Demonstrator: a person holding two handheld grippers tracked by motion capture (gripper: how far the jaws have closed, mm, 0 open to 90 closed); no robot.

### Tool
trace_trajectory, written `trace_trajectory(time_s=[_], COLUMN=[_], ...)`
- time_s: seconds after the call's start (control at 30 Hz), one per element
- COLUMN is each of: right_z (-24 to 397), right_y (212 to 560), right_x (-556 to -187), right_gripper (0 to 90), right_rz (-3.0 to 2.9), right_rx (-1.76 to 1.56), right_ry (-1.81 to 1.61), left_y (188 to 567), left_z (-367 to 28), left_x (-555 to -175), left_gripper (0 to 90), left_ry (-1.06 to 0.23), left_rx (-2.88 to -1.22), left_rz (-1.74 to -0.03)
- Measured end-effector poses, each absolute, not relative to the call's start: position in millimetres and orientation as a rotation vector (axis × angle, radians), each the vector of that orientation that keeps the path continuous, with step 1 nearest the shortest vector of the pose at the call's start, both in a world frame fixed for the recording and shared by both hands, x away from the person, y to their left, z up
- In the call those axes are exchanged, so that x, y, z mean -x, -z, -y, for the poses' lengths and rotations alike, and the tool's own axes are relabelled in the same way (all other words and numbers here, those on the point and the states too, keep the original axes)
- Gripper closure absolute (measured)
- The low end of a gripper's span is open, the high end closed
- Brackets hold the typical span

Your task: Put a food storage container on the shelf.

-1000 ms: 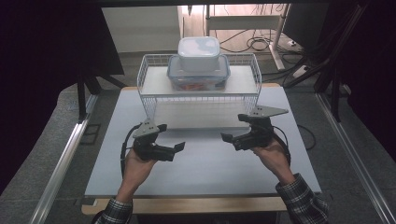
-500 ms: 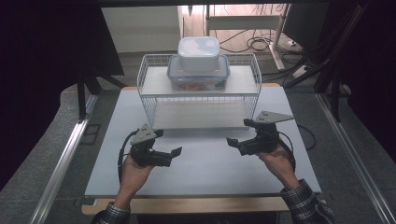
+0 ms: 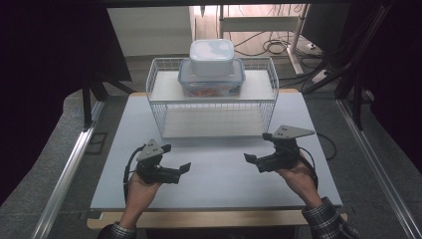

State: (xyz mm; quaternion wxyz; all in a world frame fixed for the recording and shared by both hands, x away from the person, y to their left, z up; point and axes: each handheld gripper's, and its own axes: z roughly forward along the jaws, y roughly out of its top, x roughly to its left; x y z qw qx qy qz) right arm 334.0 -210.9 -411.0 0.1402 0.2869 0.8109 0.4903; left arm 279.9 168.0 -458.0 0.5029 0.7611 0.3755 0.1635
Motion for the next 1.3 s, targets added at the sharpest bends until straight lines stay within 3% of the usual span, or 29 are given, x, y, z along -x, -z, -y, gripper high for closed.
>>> trace_trajectory(time_s=[1.3], right_z=[238], right_y=[450], right_x=[-325], right_gripper=[0.0], right_rz=[-2.363], right_rx=[-0.937], right_ry=[-1.328], left_y=[492], left_z=[-180], left_x=[-267], left_gripper=[3.9], left_ry=[-0.367], left_rx=[-1.850], left_rz=[-0.960])
